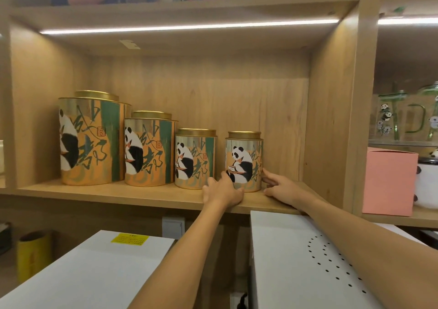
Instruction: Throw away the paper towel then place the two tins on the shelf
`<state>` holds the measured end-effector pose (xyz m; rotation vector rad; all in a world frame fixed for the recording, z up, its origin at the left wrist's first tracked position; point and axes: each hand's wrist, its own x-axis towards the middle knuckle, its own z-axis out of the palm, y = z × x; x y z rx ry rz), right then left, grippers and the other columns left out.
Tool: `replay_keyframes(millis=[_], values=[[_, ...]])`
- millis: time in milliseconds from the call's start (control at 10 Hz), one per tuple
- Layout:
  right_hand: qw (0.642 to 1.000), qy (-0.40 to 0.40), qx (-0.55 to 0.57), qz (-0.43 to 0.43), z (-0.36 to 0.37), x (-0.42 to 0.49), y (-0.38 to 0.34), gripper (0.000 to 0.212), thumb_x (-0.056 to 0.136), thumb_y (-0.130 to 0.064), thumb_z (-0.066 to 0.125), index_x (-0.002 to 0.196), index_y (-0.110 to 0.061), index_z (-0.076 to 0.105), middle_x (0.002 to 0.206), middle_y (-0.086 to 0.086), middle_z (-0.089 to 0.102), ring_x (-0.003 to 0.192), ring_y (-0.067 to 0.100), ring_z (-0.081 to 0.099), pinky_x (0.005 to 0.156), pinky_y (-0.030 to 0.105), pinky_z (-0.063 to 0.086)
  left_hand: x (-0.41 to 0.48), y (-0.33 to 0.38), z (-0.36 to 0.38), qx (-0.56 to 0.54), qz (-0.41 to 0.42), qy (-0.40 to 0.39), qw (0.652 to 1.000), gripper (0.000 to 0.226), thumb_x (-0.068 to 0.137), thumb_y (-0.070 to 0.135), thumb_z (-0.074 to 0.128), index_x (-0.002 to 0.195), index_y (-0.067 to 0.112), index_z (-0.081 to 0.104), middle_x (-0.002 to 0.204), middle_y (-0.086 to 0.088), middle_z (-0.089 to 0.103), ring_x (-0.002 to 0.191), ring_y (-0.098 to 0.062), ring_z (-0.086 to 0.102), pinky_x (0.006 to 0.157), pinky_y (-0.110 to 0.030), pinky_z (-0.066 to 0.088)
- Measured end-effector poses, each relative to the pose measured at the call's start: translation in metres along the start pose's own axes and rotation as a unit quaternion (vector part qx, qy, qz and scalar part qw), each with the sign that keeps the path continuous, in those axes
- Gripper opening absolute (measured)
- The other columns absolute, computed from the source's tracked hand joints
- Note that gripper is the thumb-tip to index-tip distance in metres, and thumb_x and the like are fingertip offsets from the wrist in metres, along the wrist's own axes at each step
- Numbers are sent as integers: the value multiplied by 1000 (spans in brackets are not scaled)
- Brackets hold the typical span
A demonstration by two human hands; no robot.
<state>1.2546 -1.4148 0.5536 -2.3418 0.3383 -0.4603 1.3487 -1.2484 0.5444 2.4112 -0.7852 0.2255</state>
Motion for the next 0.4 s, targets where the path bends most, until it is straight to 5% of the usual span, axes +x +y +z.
replay_keyframes(millis=[400], values=[[995, 47, -80, 35, 11, -18, -20, 61, 97, -8, 52, 154, -19, 32, 150, 4, 50, 134, 20, 49, 97, 22, 35, -9, 0, 8, -14, 0, 131, 991, 64, 87, 46, 68, 130, 5, 44, 130, -15, 60, 125, -34, 51, 103, -44, 44]])
